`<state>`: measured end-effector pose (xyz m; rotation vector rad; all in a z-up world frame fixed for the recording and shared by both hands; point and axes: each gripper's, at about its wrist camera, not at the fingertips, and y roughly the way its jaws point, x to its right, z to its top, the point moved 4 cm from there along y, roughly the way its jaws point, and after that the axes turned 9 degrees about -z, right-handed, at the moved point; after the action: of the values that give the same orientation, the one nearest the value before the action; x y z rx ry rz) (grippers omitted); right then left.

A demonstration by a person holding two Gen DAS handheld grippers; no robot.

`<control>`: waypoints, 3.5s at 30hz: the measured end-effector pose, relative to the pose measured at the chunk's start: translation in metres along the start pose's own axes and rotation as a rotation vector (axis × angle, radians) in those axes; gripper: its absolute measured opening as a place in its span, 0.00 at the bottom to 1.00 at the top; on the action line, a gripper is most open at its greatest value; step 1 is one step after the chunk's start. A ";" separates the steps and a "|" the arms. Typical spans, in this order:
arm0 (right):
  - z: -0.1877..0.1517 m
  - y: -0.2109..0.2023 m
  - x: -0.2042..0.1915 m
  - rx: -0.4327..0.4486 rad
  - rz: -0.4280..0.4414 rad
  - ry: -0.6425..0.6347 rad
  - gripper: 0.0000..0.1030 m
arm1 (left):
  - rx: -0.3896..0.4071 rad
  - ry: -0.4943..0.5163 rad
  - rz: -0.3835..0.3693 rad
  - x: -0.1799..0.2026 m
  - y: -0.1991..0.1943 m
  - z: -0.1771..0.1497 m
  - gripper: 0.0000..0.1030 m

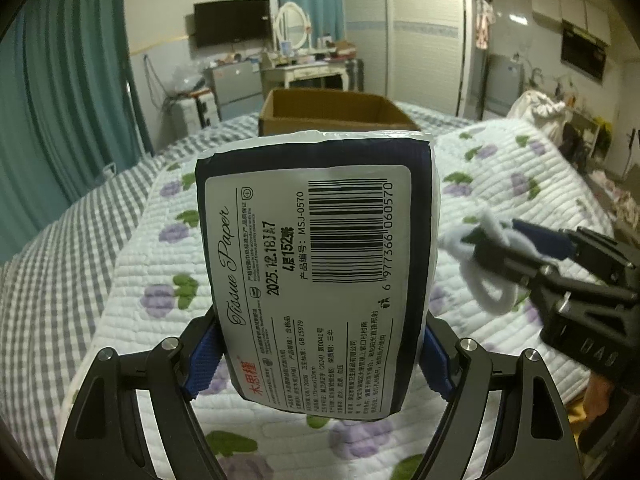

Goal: Organize soft objects
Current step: 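Carry the tissue pack and coiled loops into the cardboard box and open both tools, then move both tools back toward the remaining soft items on the quilt, then grasp the lace-trimmed white cloth with the left tool while the right tool grasps the white plastic piece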

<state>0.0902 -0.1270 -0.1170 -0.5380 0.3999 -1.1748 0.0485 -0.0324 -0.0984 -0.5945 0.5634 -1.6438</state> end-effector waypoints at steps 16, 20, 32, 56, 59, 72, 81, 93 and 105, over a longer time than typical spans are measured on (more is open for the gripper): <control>0.145 -0.003 0.046 0.198 -0.049 -0.069 0.45 | 0.159 0.082 0.011 -0.005 0.015 0.139 0.79; 0.181 0.027 0.052 0.208 -0.056 -0.062 0.45 | 0.158 0.107 0.017 -0.014 0.056 0.172 0.79; 0.216 0.166 0.061 0.076 -0.059 -0.051 0.45 | 0.049 0.122 0.009 -0.035 0.171 0.187 0.78; 0.233 0.095 0.093 0.136 -0.126 0.032 0.74 | 0.156 0.107 0.041 -0.027 0.071 0.213 0.88; 0.245 0.046 0.091 0.172 -0.129 0.045 0.79 | 0.216 0.128 0.056 -0.019 0.024 0.219 0.88; 0.242 -0.107 0.040 0.242 -0.167 -0.014 1.00 | 0.351 0.097 0.058 -0.018 -0.109 0.185 0.97; 0.152 -0.088 0.007 0.155 -0.174 -0.055 1.00 | 0.270 0.093 0.093 -0.031 -0.080 0.094 0.97; 0.029 0.046 -0.026 -0.072 -0.177 -0.036 0.99 | 0.136 -0.062 0.117 -0.078 0.008 -0.004 0.97; -0.007 0.126 -0.043 -0.178 -0.159 -0.010 0.67 | 0.035 -0.121 0.088 -0.094 0.049 -0.027 0.97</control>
<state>0.1666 -0.0522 -0.1962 -0.7408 0.4623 -1.2954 0.0793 0.0545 -0.1575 -0.6297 0.4650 -1.5214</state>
